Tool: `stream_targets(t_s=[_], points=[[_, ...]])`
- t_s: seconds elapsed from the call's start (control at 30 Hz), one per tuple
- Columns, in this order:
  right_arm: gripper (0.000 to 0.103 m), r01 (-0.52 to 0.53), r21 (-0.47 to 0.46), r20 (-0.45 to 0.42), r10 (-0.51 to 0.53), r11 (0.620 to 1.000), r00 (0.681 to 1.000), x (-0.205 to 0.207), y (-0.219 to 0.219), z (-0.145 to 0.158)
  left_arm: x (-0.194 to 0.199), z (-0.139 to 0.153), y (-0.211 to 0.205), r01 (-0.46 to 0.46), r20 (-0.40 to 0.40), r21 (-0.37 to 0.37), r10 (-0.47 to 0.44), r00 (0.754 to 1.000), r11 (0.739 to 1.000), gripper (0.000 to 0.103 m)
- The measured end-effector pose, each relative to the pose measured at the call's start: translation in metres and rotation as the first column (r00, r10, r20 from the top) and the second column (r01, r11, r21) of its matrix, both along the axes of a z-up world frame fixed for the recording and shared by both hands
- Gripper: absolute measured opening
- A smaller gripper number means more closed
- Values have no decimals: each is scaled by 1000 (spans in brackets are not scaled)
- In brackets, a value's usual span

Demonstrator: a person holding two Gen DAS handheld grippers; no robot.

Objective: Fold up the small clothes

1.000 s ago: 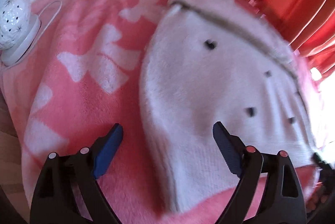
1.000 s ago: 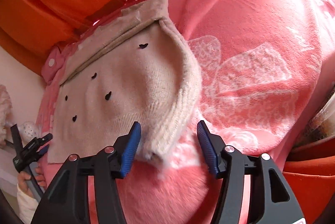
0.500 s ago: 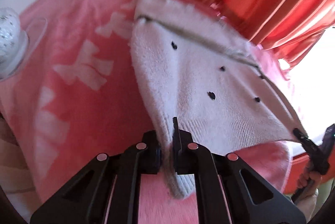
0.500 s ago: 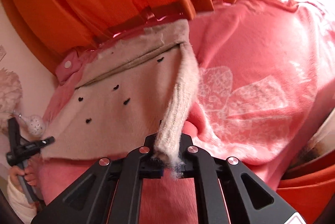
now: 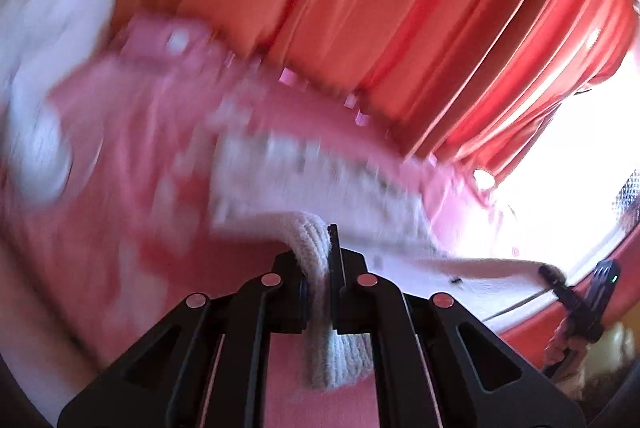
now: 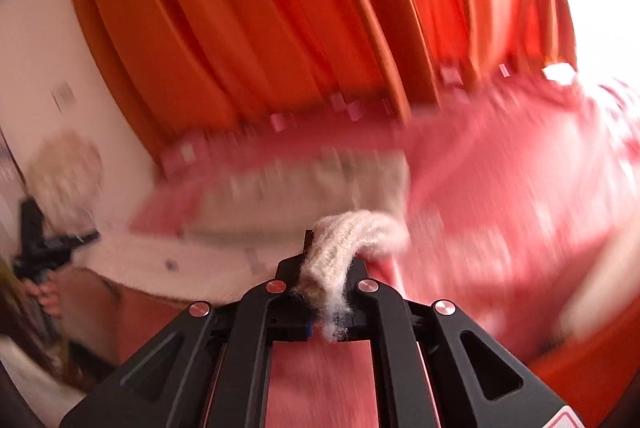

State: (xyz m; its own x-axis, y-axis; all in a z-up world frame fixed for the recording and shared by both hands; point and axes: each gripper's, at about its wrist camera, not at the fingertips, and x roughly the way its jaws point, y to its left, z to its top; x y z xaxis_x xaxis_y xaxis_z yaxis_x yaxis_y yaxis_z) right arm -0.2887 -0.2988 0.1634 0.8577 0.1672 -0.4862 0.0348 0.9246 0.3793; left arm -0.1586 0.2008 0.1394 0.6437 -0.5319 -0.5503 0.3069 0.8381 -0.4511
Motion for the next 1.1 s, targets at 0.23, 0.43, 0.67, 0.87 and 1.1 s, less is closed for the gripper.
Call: stream_targets(t_s=[0.23, 0.43, 0.67, 0.87, 1.1], points=[[6, 154, 182, -82, -141, 971, 987, 201, -57, -79, 175, -35, -53, -112, 9, 6, 112, 994, 994, 8], [19, 317, 171, -250, -270, 933, 930, 272, -58, -163, 260, -139, -90, -137, -139, 154, 159, 977, 978, 22], [54, 419, 34, -123, -412, 907, 903, 257, -67, -146, 250, -141, -72, -194, -5, 142, 196, 981, 971, 74], [58, 367, 105, -306, -321, 924, 896, 277, -76, -179, 264, -157, -69, -159, -110, 137, 174, 979, 978, 77], [48, 316, -46, -434, -303, 948, 848, 297, -64, -209, 286, -179, -88, -121, -182, 202, 159, 971, 972, 59]])
